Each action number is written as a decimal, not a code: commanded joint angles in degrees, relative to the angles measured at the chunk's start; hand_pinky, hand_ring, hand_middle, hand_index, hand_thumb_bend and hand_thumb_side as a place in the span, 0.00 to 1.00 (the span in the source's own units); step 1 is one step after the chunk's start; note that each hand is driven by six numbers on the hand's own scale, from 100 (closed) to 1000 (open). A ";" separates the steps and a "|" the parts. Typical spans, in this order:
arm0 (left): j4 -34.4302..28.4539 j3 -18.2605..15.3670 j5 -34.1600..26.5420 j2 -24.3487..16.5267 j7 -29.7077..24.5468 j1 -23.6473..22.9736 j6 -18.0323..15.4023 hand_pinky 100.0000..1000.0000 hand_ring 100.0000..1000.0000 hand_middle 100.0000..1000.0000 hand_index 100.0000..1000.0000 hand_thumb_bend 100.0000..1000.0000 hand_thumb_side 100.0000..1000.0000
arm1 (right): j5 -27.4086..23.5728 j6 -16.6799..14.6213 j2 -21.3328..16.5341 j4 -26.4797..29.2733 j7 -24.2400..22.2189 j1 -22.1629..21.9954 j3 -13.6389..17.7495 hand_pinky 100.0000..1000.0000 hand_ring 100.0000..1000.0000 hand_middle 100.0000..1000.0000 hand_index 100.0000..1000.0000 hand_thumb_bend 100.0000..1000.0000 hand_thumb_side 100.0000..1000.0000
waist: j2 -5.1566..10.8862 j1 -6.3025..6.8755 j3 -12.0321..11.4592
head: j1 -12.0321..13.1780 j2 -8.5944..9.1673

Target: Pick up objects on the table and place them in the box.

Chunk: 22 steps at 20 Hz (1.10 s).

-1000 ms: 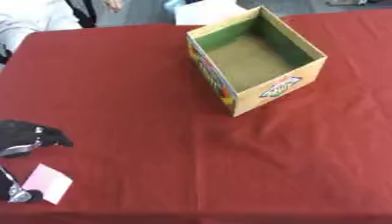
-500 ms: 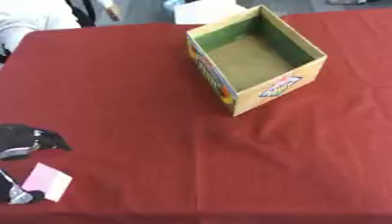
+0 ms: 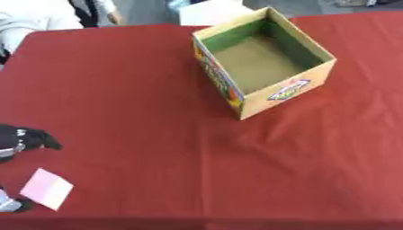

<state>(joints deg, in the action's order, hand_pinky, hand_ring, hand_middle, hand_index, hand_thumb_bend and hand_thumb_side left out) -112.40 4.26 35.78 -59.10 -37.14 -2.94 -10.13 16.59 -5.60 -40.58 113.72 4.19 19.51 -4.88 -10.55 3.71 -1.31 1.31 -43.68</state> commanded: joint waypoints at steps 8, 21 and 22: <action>1.12 2.00 4.34 -2.28 0.31 0.31 -3.49 0.87 0.88 0.87 0.95 0.38 0.06 | 0.11 -0.08 -1.12 0.87 0.19 0.59 0.72 0.83 0.74 0.71 0.79 0.00 0.98 | 0.57 -0.11 0.46 | 0.09 0.07; 4.99 4.71 2.53 -0.07 0.96 2.37 -5.22 0.74 0.77 0.71 0.81 0.28 0.16 | -0.07 -0.02 -0.69 0.87 0.22 0.76 0.77 0.83 0.74 0.71 0.80 0.00 0.98 | 0.23 -0.30 1.08 | 0.31 0.16; 4.92 4.67 2.22 -0.09 1.18 2.35 -5.33 0.72 0.75 0.68 0.79 0.24 0.15 | -0.08 -0.01 -0.69 0.87 0.23 0.74 0.79 0.83 0.74 0.71 0.80 0.00 0.98 | 0.22 -0.30 1.07 | 0.29 0.17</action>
<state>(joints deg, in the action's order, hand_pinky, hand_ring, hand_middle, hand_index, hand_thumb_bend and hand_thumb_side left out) -107.21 9.38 38.45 -57.87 -36.45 -1.12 -15.30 16.57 -5.63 -40.51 113.72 4.21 19.64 -4.79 -10.94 3.48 -0.25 1.42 -43.68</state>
